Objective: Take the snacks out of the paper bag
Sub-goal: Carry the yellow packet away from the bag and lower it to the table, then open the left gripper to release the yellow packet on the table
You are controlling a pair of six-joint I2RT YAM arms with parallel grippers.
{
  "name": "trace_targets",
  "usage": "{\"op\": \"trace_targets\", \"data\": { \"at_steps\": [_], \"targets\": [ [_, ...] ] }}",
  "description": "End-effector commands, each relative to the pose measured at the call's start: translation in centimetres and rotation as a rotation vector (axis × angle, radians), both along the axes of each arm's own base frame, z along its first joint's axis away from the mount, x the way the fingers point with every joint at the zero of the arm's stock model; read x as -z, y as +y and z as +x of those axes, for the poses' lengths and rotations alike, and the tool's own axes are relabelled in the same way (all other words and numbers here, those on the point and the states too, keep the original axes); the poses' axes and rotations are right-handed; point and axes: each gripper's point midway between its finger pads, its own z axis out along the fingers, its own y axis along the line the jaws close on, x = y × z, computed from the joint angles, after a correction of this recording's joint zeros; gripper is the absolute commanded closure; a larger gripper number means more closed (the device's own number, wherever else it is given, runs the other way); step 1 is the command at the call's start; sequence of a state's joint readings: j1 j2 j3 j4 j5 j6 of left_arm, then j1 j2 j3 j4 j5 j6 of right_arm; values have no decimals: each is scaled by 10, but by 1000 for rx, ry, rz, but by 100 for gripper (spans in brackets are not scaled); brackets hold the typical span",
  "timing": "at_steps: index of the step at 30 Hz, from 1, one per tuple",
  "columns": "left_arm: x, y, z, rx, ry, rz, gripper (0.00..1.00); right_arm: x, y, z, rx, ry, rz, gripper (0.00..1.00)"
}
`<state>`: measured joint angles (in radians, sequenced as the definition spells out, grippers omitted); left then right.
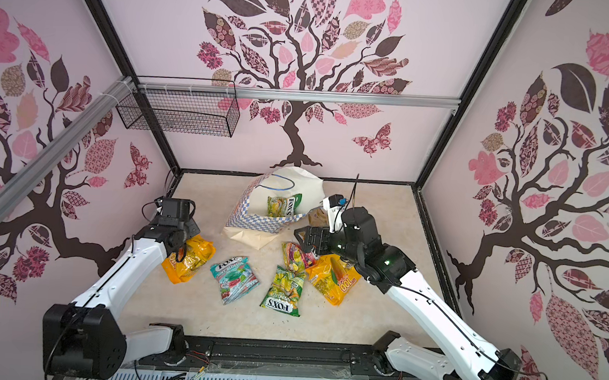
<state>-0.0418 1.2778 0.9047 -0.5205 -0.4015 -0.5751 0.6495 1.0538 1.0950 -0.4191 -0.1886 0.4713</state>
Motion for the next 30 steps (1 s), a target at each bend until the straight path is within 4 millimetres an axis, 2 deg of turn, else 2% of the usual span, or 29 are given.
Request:
{"op": "trace_targets", "data": {
  "at_steps": [1,7,10,11,15,17,20,24,28,30],
  "targets": [
    [-10,6,23,-43,-121,9,100,-17,-6,-1,9,-48,-5,1],
    [30,6,26,-59,-58,-43,99,-16,-4,1,7,-49,-5,0],
    [37,3,28,-50,-43,-63,95,-16,-4,1,4,-51,-8,0],
    [37,2,29,-45,-46,-69,92,-15,-4,1,5,-50,-10,1],
    [25,-2,32,-34,-83,-92,67,-15,-4,1,5,-50,-9,0],
    [13,-4,32,-21,-125,-104,56,-16,-2,2,1,-51,-6,0],
    [-16,-8,30,0,-203,-126,47,-18,-1,2,-3,-53,0,0],
    [-73,-22,23,66,-350,-187,39,-22,-1,3,0,-62,3,0],
    [-140,-58,23,256,-478,-305,33,-27,6,7,-17,-74,18,0],
    [-176,-89,24,414,-502,-373,32,-31,10,10,-28,-81,22,0]
  ]
}}
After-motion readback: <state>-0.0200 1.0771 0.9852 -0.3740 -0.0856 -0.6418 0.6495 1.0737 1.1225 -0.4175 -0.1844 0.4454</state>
